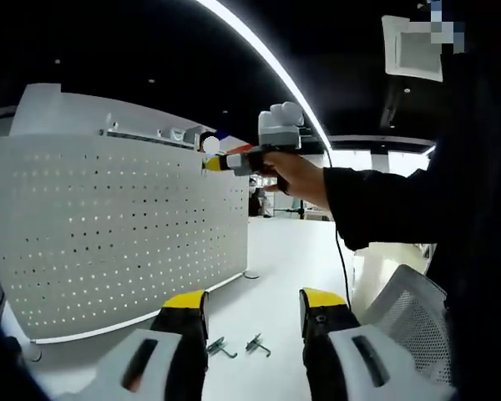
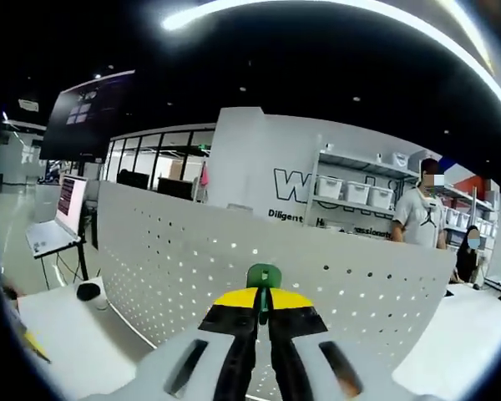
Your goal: Insert the hook assembly into the mounting plate slot until the hook locks in place.
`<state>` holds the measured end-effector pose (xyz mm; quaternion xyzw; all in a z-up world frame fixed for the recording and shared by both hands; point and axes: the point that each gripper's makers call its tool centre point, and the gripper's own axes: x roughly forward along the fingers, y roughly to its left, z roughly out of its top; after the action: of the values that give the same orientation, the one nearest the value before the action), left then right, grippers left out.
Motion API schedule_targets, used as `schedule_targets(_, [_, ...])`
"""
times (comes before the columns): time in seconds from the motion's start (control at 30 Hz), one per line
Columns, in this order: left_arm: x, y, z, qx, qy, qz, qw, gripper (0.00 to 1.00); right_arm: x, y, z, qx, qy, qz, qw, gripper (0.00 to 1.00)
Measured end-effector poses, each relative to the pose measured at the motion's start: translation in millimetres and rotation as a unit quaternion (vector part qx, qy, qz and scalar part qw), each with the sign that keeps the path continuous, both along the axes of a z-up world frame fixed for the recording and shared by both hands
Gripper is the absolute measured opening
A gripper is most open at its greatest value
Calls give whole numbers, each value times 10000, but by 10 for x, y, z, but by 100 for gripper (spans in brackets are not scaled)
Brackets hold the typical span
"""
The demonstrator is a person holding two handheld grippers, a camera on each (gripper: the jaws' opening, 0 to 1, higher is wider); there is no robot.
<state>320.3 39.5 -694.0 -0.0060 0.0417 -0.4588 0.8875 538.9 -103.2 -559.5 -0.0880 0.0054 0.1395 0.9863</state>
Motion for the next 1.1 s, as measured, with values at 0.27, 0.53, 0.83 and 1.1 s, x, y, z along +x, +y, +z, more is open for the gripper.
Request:
schedule_targets(0.27, [18, 12, -15, 3, 33, 29, 10000, 45, 194, -86, 26, 62, 7, -183, 9998, 1])
schedule_targets(0.53, [43, 29, -15, -41, 66, 65, 9999, 46, 336, -128, -18, 101, 81, -251, 9996, 1])
schedule_targets(0.83, [60, 43, -23, -74, 111, 90, 9999, 45, 375, -147, -43, 124, 84, -309, 9994, 1])
schedule_targets(1.1, [57, 47, -27, -97, 138, 85, 9998, 45, 416, -156, -92, 115, 119, -353, 9992, 0])
